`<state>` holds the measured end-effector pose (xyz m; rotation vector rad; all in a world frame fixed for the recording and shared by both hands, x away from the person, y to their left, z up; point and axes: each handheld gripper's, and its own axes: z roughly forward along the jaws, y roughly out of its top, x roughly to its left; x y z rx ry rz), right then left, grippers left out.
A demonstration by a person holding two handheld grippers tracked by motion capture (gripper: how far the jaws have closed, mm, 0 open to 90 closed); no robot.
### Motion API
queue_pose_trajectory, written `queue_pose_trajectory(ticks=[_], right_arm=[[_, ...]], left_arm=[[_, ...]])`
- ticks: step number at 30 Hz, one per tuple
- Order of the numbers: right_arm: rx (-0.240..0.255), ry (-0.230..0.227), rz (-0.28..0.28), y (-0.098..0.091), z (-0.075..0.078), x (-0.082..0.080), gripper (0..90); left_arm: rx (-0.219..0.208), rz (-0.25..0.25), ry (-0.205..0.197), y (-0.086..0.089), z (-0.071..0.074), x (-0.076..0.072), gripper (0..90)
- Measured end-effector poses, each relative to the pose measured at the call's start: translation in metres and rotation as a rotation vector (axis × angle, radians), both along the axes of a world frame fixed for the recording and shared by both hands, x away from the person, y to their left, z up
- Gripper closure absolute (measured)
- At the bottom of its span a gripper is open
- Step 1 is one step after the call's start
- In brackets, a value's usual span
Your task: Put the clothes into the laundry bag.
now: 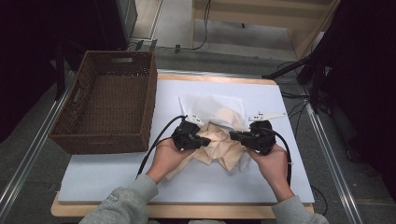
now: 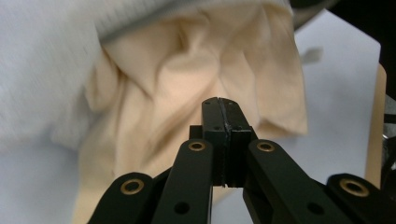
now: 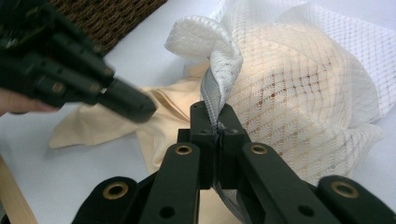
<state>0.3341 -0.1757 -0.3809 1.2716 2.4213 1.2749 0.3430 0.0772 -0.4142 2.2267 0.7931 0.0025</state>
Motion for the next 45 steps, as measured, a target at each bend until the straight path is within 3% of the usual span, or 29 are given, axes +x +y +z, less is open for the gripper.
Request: queue_pose_trajectory(ticks=[4, 10, 14, 15, 24, 28, 37, 45], right_arm=[[0.002, -0.001, 0.001, 0.001, 0.0, 0.001, 88.7], [0.003, -0.008, 0.013, 0.006, 0.001, 0.005, 88.7], [-0.002, 0.001, 0.021, 0.008, 0.0, 0.007, 88.7], [-0.004, 0.0, 0.021, 0.009, -0.001, 0.008, 88.7], [-0.022, 0.016, 0.026, 0.008, -0.007, 0.01, 88.7], [-0.03, 0.027, 0.028, 0.008, -0.009, 0.011, 88.7], [-0.031, 0.026, 0.013, 0.003, -0.011, 0.012, 88.7], [-0.026, 0.022, 0.011, 0.005, -0.008, 0.011, 88.7]], left_arm=[[0.0, 0.016, 0.03, 0.009, -0.014, -0.013, 90.0], [0.033, 0.026, 0.075, 0.003, -0.041, -0.019, 90.0], [0.048, 0.032, 0.054, -0.011, -0.049, -0.015, 90.0], [0.057, 0.034, 0.042, -0.015, -0.049, -0.012, 90.0], [-0.017, 0.092, 0.011, -0.037, -0.039, 0.015, 90.0], [-0.001, 0.095, -0.001, -0.044, -0.035, 0.024, 90.0], [-0.011, 0.057, -0.022, -0.044, -0.021, 0.02, 90.0], [0.008, 0.061, -0.038, -0.058, -0.017, 0.032, 90.0]])
